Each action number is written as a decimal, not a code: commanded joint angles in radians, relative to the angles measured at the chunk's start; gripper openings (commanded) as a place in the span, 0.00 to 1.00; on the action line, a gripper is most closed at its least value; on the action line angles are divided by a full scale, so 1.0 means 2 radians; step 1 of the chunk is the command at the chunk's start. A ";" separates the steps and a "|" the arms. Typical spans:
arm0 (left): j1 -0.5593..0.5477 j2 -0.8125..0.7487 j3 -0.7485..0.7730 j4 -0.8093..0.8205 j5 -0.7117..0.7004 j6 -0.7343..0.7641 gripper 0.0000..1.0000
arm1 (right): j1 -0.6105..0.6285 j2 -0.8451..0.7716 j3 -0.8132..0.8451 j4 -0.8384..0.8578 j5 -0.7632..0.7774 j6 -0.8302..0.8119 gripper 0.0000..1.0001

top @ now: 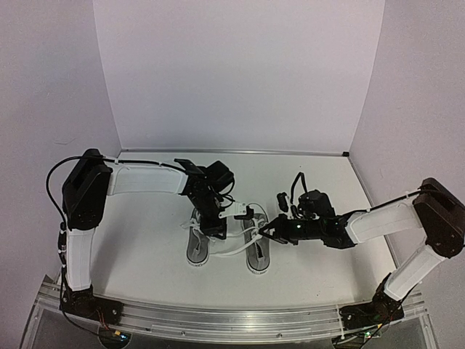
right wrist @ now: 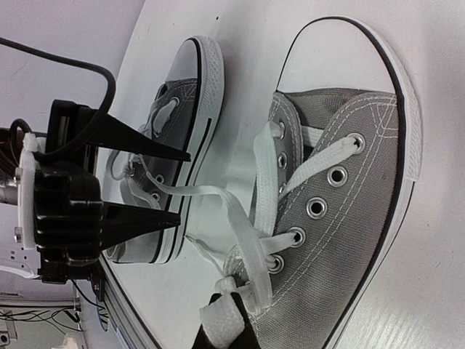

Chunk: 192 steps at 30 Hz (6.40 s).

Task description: Tie the shoes

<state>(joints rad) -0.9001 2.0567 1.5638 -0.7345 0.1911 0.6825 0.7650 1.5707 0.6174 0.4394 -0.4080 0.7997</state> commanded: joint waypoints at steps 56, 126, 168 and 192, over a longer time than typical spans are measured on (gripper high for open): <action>-0.129 -0.133 -0.085 -0.023 0.049 -0.076 0.00 | -0.026 0.016 0.070 -0.036 0.000 -0.046 0.00; -0.032 -0.271 -0.369 0.552 -0.032 -0.292 0.54 | -0.016 0.082 0.187 -0.123 -0.142 -0.142 0.17; -0.006 -0.134 -0.260 0.412 0.149 -0.253 0.43 | -0.021 0.053 0.254 -0.349 -0.060 -0.297 0.34; -0.006 -0.110 -0.258 0.394 0.138 -0.235 0.34 | 0.006 0.101 0.273 -0.385 -0.001 -0.332 0.20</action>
<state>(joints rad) -0.9150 1.8347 1.0088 0.0436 0.4610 0.1890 0.7696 1.7641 1.1244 -0.3151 -0.4409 0.1532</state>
